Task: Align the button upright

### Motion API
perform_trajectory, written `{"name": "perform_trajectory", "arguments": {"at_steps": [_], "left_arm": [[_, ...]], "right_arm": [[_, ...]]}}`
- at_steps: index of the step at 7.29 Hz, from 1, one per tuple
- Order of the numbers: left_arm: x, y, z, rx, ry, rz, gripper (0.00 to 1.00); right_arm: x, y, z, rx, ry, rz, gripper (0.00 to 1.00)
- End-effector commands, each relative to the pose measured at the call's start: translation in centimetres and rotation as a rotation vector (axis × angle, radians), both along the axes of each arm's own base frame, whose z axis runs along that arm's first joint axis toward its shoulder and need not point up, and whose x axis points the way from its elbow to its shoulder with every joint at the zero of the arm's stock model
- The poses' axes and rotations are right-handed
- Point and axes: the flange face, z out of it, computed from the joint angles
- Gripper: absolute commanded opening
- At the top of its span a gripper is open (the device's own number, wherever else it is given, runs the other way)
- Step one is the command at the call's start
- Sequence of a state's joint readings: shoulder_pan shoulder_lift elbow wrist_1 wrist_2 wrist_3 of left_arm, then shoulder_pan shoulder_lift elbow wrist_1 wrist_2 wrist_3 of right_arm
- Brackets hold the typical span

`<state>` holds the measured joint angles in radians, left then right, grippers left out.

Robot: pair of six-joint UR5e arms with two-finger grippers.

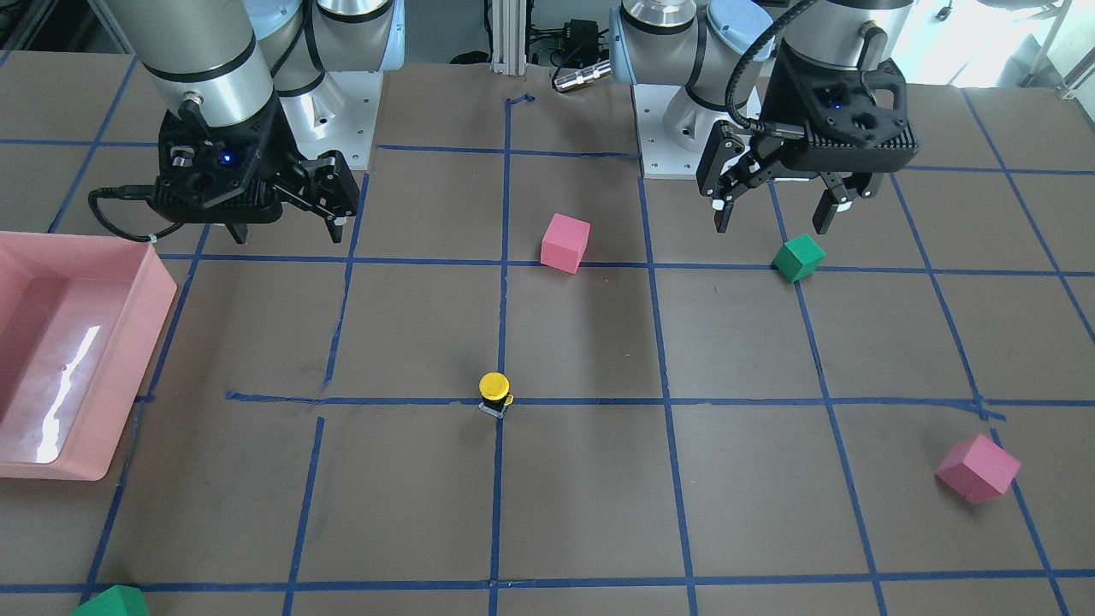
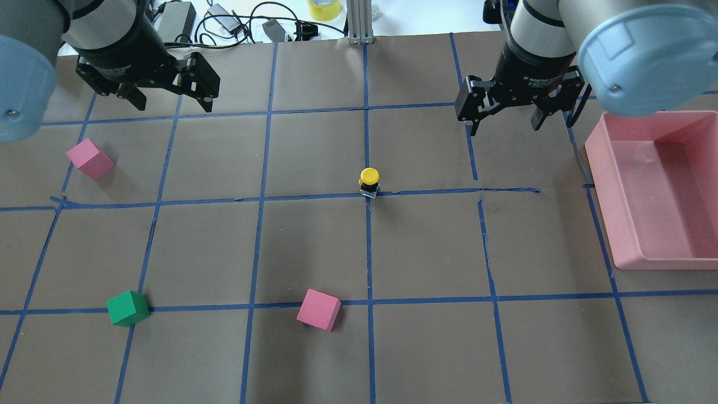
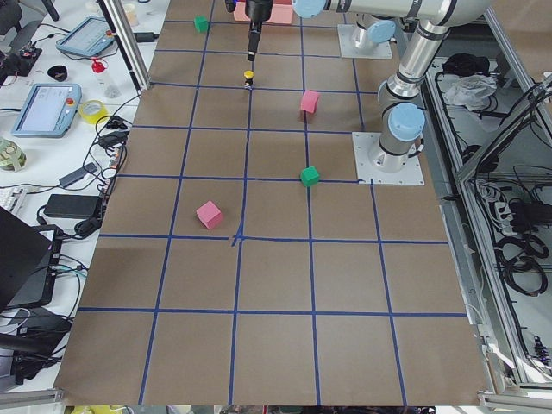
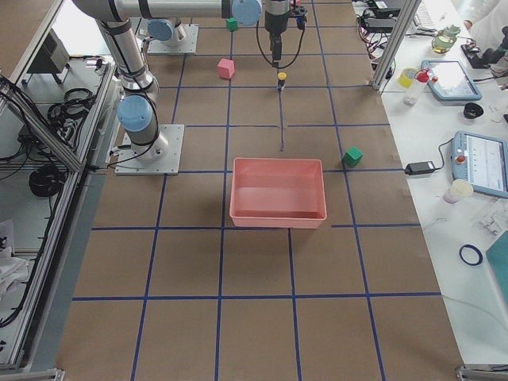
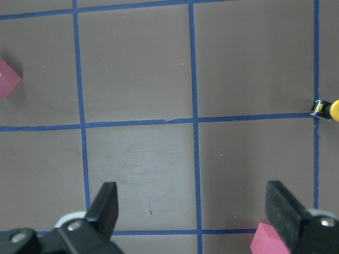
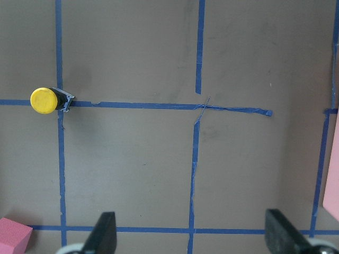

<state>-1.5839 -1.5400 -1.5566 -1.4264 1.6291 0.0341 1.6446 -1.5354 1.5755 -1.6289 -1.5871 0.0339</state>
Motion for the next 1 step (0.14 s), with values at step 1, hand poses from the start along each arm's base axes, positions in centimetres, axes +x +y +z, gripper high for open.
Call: {"name": "perform_trajectory", "arguments": {"at_steps": [1], "left_arm": [[0.15, 0.03, -0.05, -0.013, 0.004, -0.001, 1.00]], "right_arm": [[0.00, 0.00, 0.01, 0.000, -0.001, -0.001, 1.00]]}}
